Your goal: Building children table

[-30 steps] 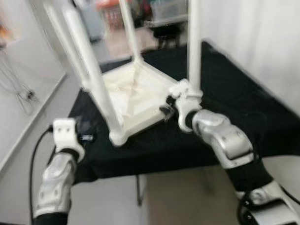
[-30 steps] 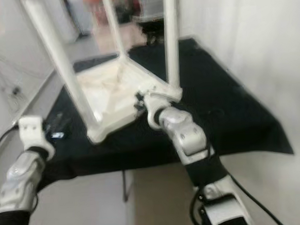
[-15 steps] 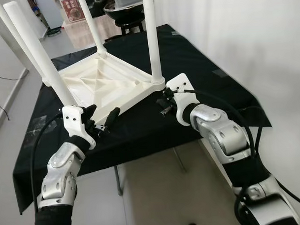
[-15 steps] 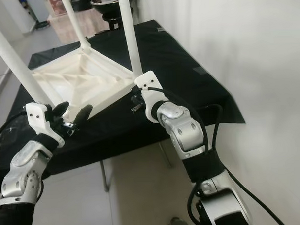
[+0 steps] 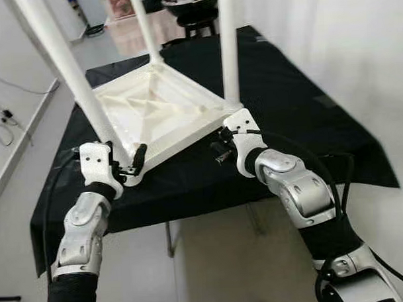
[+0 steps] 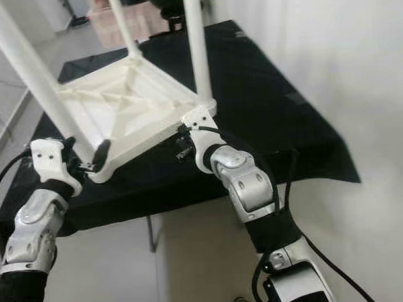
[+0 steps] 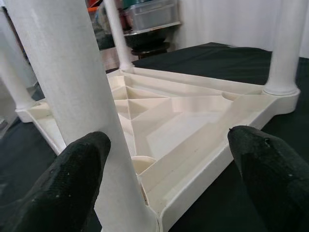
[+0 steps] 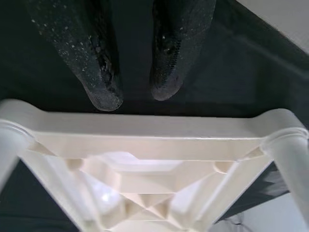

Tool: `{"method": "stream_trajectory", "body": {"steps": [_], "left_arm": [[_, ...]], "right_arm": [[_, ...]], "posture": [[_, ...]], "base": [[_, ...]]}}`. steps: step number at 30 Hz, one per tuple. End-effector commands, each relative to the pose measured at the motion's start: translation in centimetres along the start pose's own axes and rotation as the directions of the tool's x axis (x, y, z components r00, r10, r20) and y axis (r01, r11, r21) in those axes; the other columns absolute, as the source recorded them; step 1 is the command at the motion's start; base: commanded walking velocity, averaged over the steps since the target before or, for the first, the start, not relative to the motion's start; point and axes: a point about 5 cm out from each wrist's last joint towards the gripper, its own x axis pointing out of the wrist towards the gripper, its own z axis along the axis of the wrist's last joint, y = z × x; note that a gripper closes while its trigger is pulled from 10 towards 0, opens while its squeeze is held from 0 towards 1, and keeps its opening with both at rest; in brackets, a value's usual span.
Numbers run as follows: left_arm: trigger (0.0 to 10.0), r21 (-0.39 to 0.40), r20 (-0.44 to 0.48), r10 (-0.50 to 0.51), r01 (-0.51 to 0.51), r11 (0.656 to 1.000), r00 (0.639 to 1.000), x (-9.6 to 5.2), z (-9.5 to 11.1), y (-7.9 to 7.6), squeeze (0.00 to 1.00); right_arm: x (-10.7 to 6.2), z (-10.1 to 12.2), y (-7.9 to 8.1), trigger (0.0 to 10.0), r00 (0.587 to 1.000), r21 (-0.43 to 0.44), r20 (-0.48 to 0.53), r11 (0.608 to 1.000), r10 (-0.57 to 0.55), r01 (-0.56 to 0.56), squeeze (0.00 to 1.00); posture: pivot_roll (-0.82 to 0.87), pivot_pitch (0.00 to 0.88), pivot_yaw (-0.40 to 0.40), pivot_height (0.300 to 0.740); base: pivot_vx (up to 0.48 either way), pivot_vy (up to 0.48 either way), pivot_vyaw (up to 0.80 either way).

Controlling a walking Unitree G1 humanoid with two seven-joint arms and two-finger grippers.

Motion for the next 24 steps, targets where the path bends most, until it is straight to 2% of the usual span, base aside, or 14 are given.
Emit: {"method": "stream_trajectory", "body": {"steps": [1, 5, 9, 11, 12, 13, 14, 15, 16, 18, 20, 21, 22, 24], "left_arm": [[10.0, 0.013, -0.051, 0.073, -0.072, 0.997, 0.996, -0.5, -0.9, 1.5, 0.00], [10.0, 0.043, -0.046, 0.125, -0.123, 0.991, 0.991, -0.3, -0.8, 2.2, 0.00], [10.0, 0.106, -0.049, 0.267, -0.260, 0.960, 0.963, -0.7, -1.1, 4.4, 0.00], [10.0, 0.163, -0.042, 0.374, -0.363, 0.918, 0.927, -1.3, -1.0, 6.0, 0.00], [10.0, 0.163, -0.042, 0.374, -0.363, 0.918, 0.927, -1.3, -1.0, 6.0, 0.00], [10.0, 0.197, -0.042, 0.459, -0.443, 0.875, 0.887, -2.0, -1.0, 7.6, 0.00], [10.0, 0.197, -0.042, 0.459, -0.443, 0.875, 0.887, -2.0, -1.0, 7.6, 0.00], [10.0, 0.224, -0.033, 0.536, -0.516, 0.827, 0.844, -2.8, -0.8, 9.3, 0.00], [10.0, 0.224, -0.033, 0.536, -0.516, 0.827, 0.844, -2.8, -0.8, 9.3, 0.00], [10.0, 0.240, -0.019, 0.585, -0.564, 0.790, 0.811, -3.4, -0.6, 10.4, 0.00], [10.0, 0.250, -0.010, 0.603, -0.582, 0.774, 0.798, -3.5, -0.5, 10.8, 0.00], [10.0, 0.263, 0.005, 0.632, -0.611, 0.747, 0.775, -3.9, -0.1, 11.8, 0.00], [10.0, 0.263, 0.005, 0.632, -0.611, 0.747, 0.775, -3.9, -0.1, 11.8, 0.00], [10.0, 0.271, 0.028, 0.663, -0.645, 0.715, 0.748, -4.4, 0.6, 13.4, 0.00]], "right_arm": [[0.1, 0.1, 0.8, 10.0, 1.000, -0.020, 0.009, 0.999, 0.025, -0.025, 0.00], [0.2, 0.1, 0.9, 10.0, 1.000, -0.021, 0.009, 0.999, 0.028, -0.028, 0.00], [0.1, 0.0, 0.8, 10.0, 1.000, -0.023, 0.011, 0.999, 0.026, -0.026, 0.00], [0.1, 0.0, 0.7, 10.0, 1.000, -0.023, 0.011, 0.999, 0.025, -0.025, 0.00], [0.1, 0.0, 0.7, 10.0, 1.000, -0.023, 0.011, 0.999, 0.025, -0.025, 0.00], [0.1, 0.1, 0.7, 10.0, 1.000, -0.025, 0.011, 0.999, 0.025, -0.025, 0.00], [0.1, 0.1, 0.7, 10.0, 1.000, -0.025, 0.011, 0.999, 0.025, -0.025, 0.00], [0.1, 0.1, 0.6, 10.0, 1.000, -0.026, 0.011, 0.999, 0.025, -0.025, 0.00], [0.1, 0.1, 0.6, 10.0, 1.000, -0.026, 0.011, 0.999, 0.025, -0.025, 0.00], [0.1, 0.1, 0.6, 10.0, 1.000, -0.027, 0.010, 0.999, 0.026, -0.025, 0.00], [0.1, 0.1, 0.5, 10.0, 1.000, -0.027, 0.010, 0.999, 0.026, -0.025, 0.00], [0.1, 0.1, 0.5, 10.0, 1.000, -0.028, 0.009, 0.999, 0.026, -0.026, 0.00], [0.1, 0.1, 0.5, 10.0, 1.000, -0.028, 0.009, 0.999, 0.026, -0.026, 0.00], [0.0, 0.1, 0.5, 10.0, 1.000, -0.029, 0.009, 0.999, 0.028, -0.028, 0.00]], "posture": [[-0.10, 0.083, 0.117, 0.740], [-0.10, 0.088, 0.118, 0.740], [-0.11, 0.091, 0.118, 0.740], [-0.11, 0.092, 0.118, 0.740], [-0.11, 0.092, 0.118, 0.740], [-0.10, 0.094, 0.119, 0.740], [-0.10, 0.094, 0.119, 0.740], [-0.10, 0.097, 0.116, 0.740], [-0.10, 0.097, 0.116, 0.740], [-0.10, 0.098, 0.115, 0.740], [-0.10, 0.099, 0.114, 0.740], [-0.10, 0.101, 0.112, 0.740], [-0.10, 0.101, 0.112, 0.740], [-0.10, 0.103, 0.111, 0.740]], "base": [[0.000, 0.000, 0.00], [0.000, 0.000, 0.00], [0.000, 0.000, 0.00], [0.000, 0.000, 0.00], [0.000, 0.000, 0.00], [0.000, 0.000, 0.00], [0.000, 0.000, 0.00], [0.000, 0.000, 0.00], [0.000, 0.000, 0.00], [0.000, 0.000, 0.00], [0.000, 0.000, 0.00], [0.000, 0.000, 0.00], [0.000, 0.000, 0.00], [0.000, 0.000, 0.00]]}}
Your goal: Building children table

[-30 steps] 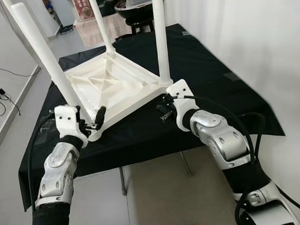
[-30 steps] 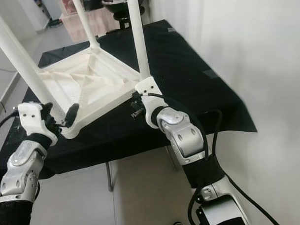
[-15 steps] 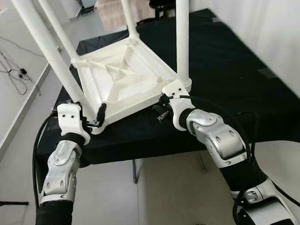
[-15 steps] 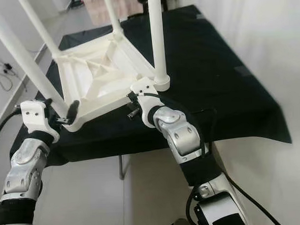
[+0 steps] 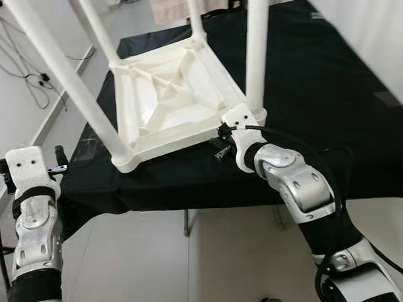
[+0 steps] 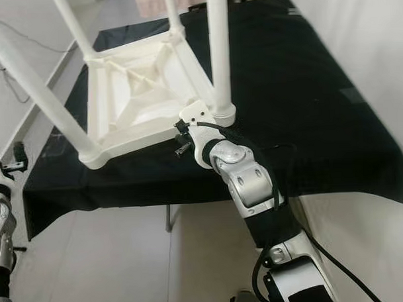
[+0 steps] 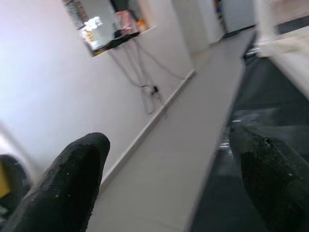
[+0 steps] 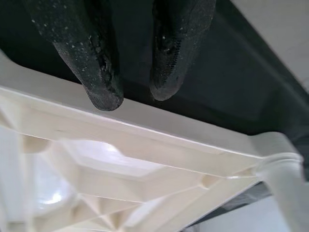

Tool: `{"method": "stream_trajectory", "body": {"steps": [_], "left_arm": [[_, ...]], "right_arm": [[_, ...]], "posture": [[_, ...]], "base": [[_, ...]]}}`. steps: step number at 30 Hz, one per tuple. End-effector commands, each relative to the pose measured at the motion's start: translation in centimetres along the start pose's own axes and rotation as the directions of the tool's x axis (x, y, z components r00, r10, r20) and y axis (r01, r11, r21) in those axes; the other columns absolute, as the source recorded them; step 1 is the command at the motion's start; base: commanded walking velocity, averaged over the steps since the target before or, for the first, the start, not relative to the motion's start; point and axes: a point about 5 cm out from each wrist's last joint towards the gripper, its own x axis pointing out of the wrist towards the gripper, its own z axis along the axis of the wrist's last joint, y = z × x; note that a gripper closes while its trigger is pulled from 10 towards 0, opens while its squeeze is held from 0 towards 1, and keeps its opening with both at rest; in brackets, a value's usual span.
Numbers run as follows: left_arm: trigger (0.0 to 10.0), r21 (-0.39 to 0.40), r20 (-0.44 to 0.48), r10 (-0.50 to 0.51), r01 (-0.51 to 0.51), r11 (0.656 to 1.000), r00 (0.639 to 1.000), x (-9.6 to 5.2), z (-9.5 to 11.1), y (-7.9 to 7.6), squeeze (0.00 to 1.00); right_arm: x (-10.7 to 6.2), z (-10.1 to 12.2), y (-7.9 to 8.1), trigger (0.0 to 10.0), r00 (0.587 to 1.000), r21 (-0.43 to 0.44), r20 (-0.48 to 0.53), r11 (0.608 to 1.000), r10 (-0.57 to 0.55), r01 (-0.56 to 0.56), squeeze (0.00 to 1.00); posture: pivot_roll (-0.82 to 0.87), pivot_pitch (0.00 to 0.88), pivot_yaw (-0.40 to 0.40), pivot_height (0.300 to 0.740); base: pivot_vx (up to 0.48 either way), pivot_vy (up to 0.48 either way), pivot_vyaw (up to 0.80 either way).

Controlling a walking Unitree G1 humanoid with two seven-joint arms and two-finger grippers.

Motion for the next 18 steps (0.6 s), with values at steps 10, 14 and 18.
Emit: {"method": "stream_trajectory", "body": {"steps": [10, 14, 18], "left_arm": [[10.0, -0.180, 0.042, -0.525, 0.523, 0.833, 0.850, -2.7, 0.3, -6.5, 0.00], [10.0, -0.199, 0.025, -0.558, 0.551, 0.810, 0.830, -3.3, -0.2, -7.3, 0.00], [10.0, -0.148, 0.026, -0.477, 0.475, 0.867, 0.878, -1.9, -0.4, -6.7, 0.00]], "right_arm": [[0.0, 0.1, 0.2, 10.0, 1.000, -0.013, 0.009, 1.000, 0.014, -0.014, 0.00], [0.0, 0.2, 0.2, 10.0, 1.000, -0.013, 0.010, 1.000, 0.013, -0.013, 0.00], [0.0, 0.2, 0.2, 10.0, 1.000, -0.012, 0.012, 1.000, 0.014, -0.014, 0.00]], "posture": [[-0.10, 0.103, 0.113, 0.740], [-0.11, 0.104, 0.113, 0.740], [-0.11, 0.105, 0.113, 0.740]], "base": [[0.000, 0.000, 0.00], [0.000, 0.000, 0.00], [0.000, 0.000, 0.00]]}}
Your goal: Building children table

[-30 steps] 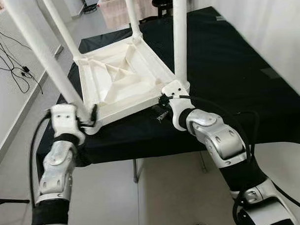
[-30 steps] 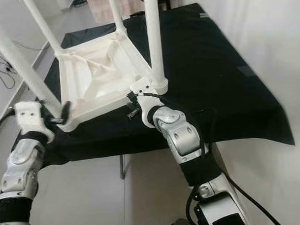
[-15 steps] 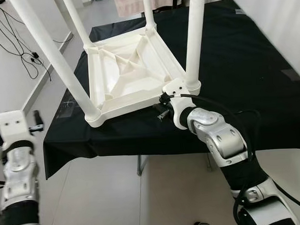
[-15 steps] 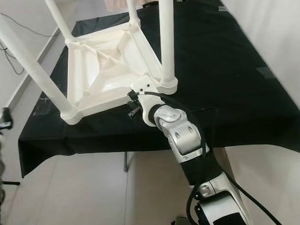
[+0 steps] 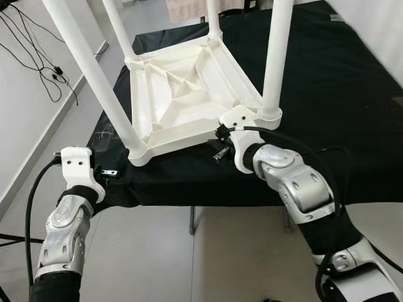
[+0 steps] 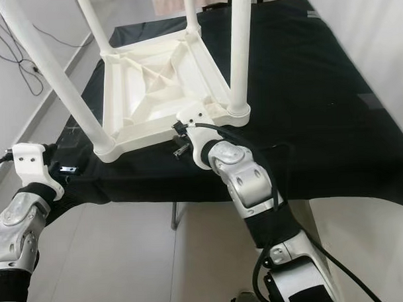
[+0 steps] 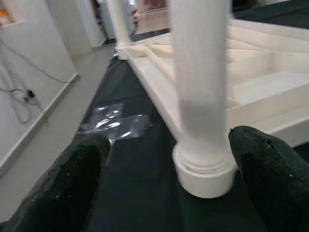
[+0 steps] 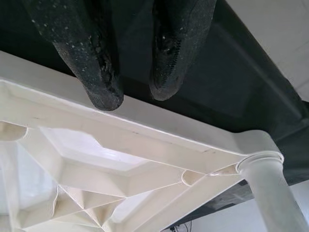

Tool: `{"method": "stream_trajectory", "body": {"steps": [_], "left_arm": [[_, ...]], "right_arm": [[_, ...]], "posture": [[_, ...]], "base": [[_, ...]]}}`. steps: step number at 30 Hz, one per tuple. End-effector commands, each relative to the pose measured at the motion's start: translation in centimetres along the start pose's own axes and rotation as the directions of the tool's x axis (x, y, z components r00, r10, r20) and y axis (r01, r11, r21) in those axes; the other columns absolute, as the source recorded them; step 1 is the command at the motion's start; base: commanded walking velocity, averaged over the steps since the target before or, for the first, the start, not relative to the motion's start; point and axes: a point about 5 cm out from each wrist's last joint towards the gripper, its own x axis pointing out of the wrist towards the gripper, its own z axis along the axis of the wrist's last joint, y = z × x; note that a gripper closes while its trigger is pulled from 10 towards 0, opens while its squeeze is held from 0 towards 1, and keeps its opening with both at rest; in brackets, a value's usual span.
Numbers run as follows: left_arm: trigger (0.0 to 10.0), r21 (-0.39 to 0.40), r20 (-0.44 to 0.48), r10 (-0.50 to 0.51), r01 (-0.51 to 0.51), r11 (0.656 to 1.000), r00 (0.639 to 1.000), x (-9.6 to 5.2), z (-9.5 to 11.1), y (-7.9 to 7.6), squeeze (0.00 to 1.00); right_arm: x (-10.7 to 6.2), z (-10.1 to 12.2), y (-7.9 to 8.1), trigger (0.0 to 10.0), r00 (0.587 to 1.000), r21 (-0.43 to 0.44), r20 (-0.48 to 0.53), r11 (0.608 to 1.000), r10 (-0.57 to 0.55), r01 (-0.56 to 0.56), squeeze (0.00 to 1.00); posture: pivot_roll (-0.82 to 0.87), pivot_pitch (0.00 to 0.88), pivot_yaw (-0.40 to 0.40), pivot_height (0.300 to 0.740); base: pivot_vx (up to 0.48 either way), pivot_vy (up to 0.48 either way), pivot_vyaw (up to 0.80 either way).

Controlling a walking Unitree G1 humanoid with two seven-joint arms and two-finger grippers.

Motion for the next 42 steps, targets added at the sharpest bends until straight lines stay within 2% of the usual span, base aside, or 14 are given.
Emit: {"method": "stream_trajectory", "body": {"steps": [1, 8, 11, 14, 15, 16, 17, 18, 25, 31, 35, 38, 39, 42], "left_arm": [[10.0, 0.038, 0.004, 0.081, -0.081, 0.996, 0.997, 0.2, -0.1, 1.9, 0.00], [10.0, 0.038, 0.026, 0.070, -0.071, 0.997, 0.997, 1.8, 0.7, 2.6, 0.00], [10.0, 0.033, 0.036, 0.048, -0.049, 0.998, 0.998, 3.6, 1.6, 2.6, 0.00], [10.0, 0.019, 0.035, -0.059, 0.058, 0.998, 0.998, 5.2, 2.3, 0.9, 0.00], [10.0, 0.019, 0.035, -0.059, 0.058, 0.998, 0.998, 5.2, 2.3, 0.9, 0.00], [10.0, -0.004, 0.041, -0.120, 0.121, 0.993, 0.992, 5.7, 2.4, -0.3, 0.00], [10.0, -0.004, 0.041, -0.120, 0.121, 0.993, 0.992, 5.7, 2.4, -0.3, 0.00], [10.0, -0.020, 0.045, -0.173, 0.174, 0.985, 0.984, 5.9, 2.4, -1.3, 0.00], [10.0, -0.054, 0.066, -0.319, 0.323, 0.945, 0.945, 5.3, 2.6, -3.3, 0.00], [10.0, -0.081, 0.112, -0.367, 0.377, 0.923, 0.923, 4.4, 3.5, -3.3, 0.00], [10.0, -0.073, 0.146, -0.451, 0.464, 0.883, 0.881, 1.9, 4.8, -3.2, 0.00], [10.0, -0.053, 0.145, -0.462, 0.473, 0.880, 0.875, 1.7, 5.0, -3.3, 0.00], [10.0, -0.029, 0.144, -0.437, 0.445, 0.895, 0.888, 2.1, 5.1, -3.1, 0.00], [10.0, -0.017, 0.143, -0.424, 0.430, 0.903, 0.895, 2.4, 5.2, -2.9, 0.00]], "right_arm": [[0.1, 0.2, 0.4, 10.0, 1.000, -0.006, 0.013, 1.000, 0.012, -0.011, 0.00], [0.0, 0.4, 0.5, 10.0, 1.000, -0.008, 0.016, 1.000, 0.015, -0.015, 0.00], [-0.2, 0.6, 0.6, 10.0, 1.000, -0.013, 0.019, 1.000, 0.017, -0.017, 0.00], [-0.7, 0.7, 0.5, 10.0, 1.000, -0.024, 0.020, 1.000, 0.017, -0.016, 0.00], [-0.7, 0.7, 0.5, 10.0, 1.000, -0.024, 0.020, 1.000, 0.017, -0.016, 0.00], [-0.9, 0.7, 0.4, 10.0, 1.000, -0.026, 0.018, 1.000, 0.015, -0.015, 0.00], [-0.9, 0.7, 0.4, 10.0, 1.000, -0.026, 0.018, 1.000, 0.015, -0.015, 0.00], [-1.0, 0.6, 0.4, 10.0, 1.000, -0.028, 0.014, 1.000, 0.015, -0.015, 0.00], [-1.7, 0.0, 1.1, 10.0, 0.999, -0.022, -0.011, 0.999, 0.042, -0.042, 0.00], [-2.1, -0.6, 1.6, 10.0, 0.997, -0.001, -0.031, 0.998, 0.068, -0.068, 0.00], [-2.4, -1.1, 1.6, 10.0, 0.996, 0.016, -0.054, 0.998, 0.069, -0.068, 0.00], [-2.4, -1.2, 1.5, 10.0, 0.996, 0.020, -0.057, 0.998, 0.066, -0.065, 0.00], [-2.5, -1.1, 1.4, 10.0, 0.997, 0.025, -0.057, 0.998, 0.059, -0.058, 0.00], [-2.6, -1.1, 1.4, 10.0, 0.997, 0.027, -0.057, 0.998, 0.056, -0.055, 0.00]], "posture": [[-0.11, 0.105, 0.113, 0.740], [-0.14, 0.119, 0.110, 0.740], [-0.16, 0.131, 0.109, 0.740], [-0.18, 0.145, 0.116, 0.740], [-0.18, 0.145, 0.116, 0.740], [-0.19, 0.157, 0.120, 0.740], [-0.19, 0.157, 0.120, 0.740], [-0.19, 0.167, 0.120, 0.740], [-0.18, 0.204, 0.127, 0.740], [-0.17, 0.222, 0.127, 0.740], [-0.14, 0.263, 0.124, 0.740], [-0.14, 0.265, 0.124, 0.740], [-0.14, 0.280, 0.128, 0.740], [-0.14, 0.280, 0.128, 0.740]], "base": [[0.000, 0.000, 0.00], [0.000, 0.000, 0.00], [0.000, 0.000, 0.00], [0.000, 0.000, 0.00], [0.000, 0.000, 0.00], [0.000, 0.000, 0.00], [0.000, 0.000, 0.00], [0.000, 0.000, 0.00], [0.000, 0.000, 0.00], [0.000, 0.000, 0.00], [0.000, 0.000, 0.00], [0.000, 0.000, 0.00], [0.000, 0.000, 0.00], [0.000, 0.000, 0.00]]}}
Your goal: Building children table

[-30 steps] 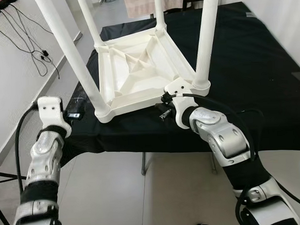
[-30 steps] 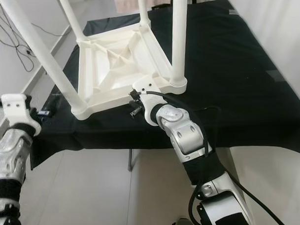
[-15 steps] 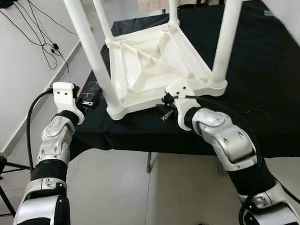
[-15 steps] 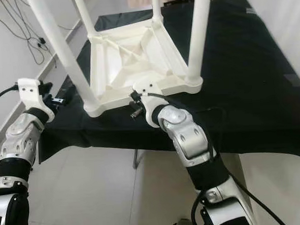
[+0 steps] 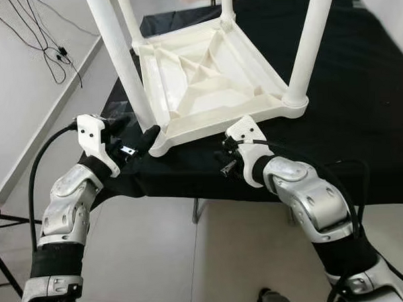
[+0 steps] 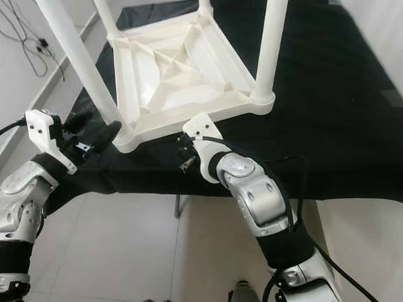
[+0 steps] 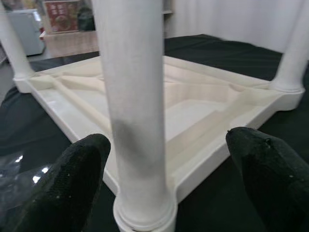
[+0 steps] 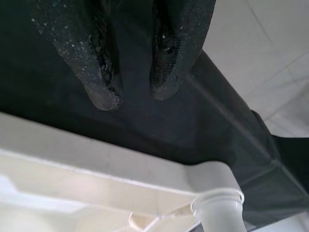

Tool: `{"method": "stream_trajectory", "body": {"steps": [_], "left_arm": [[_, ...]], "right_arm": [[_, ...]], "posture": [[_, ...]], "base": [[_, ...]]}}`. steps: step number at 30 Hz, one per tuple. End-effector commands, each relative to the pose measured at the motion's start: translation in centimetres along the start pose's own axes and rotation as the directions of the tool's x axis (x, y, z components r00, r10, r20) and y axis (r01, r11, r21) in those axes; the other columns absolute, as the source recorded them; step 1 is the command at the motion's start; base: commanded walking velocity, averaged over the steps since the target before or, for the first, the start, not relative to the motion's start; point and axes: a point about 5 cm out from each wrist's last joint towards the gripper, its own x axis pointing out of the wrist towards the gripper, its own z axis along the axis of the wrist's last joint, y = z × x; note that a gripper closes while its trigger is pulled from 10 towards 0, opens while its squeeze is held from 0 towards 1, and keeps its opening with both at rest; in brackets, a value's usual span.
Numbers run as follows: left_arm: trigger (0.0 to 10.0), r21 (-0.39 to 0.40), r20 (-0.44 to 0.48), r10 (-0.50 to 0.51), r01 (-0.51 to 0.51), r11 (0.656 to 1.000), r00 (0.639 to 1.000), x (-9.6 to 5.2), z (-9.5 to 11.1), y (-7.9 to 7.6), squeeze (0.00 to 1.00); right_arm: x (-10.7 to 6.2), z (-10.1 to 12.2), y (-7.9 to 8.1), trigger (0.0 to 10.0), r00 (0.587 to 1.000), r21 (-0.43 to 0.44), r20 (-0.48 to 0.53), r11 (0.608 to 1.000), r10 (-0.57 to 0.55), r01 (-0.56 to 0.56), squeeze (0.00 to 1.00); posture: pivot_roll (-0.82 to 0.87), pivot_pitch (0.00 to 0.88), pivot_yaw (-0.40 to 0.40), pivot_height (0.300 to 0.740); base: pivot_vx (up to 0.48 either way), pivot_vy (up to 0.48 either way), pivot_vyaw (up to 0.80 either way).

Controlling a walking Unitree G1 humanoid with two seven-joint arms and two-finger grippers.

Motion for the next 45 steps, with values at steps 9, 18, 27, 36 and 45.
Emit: {"method": "stream_trajectory", "body": {"steps": [9, 18, 27, 36, 45], "left_arm": [[10.0, 0.201, 0.030, 0.464, -0.460, 0.865, 0.885, 0.3, 2.7, 8.1, 0.00], [10.0, 0.280, 0.108, 0.635, -0.636, 0.719, 0.765, -1.2, 4.4, 11.3, 0.00], [10.0, 0.240, 0.090, 0.523, -0.528, 0.815, 0.848, -2.8, 1.5, 8.3, 0.00], [10.0, 0.283, 0.085, 0.645, -0.639, 0.715, 0.759, -7.7, -0.1, 8.3, 0.00], [10.0, 0.380, 0.089, 0.610, -0.593, 0.710, 0.787, -10.7, 1.0, 4.6, 0.00]], "right_arm": [[-1.2, 0.0, 0.3, 10.0, 1.000, 0.030, 0.007, 0.999, 0.010, -0.010, 0.00], [-1.6, 0.1, 0.4, 10.0, 1.000, 0.025, 0.003, 1.000, 0.019, -0.019, 0.00], [-0.9, 0.2, 0.8, 10.0, 0.999, 0.010, 0.002, 0.999, 0.046, -0.046, 0.00], [-0.8, 0.4, 0.9, 10.0, 0.995, 0.022, 0.073, 0.998, 0.061, -0.063, 0.00], [-1.2, -0.2, 1.3, 10.0, 0.963, 0.091, 0.234, 0.984, 0.130, -0.155, 0.00]], "posture": [[-0.19, 0.331, 0.119, 0.740], [-0.20, 0.342, 0.105, 0.740], [-0.18, 0.318, 0.087, 0.740], [-0.15, 0.288, 0.099, 0.740], [-0.09, 0.201, 0.099, 0.740]], "base": [[0.000, 0.000, 0.00], [0.000, 0.000, 0.00], [0.000, 0.000, 0.00], [0.000, 0.000, 0.00], [0.000, 0.000, 0.00]]}}
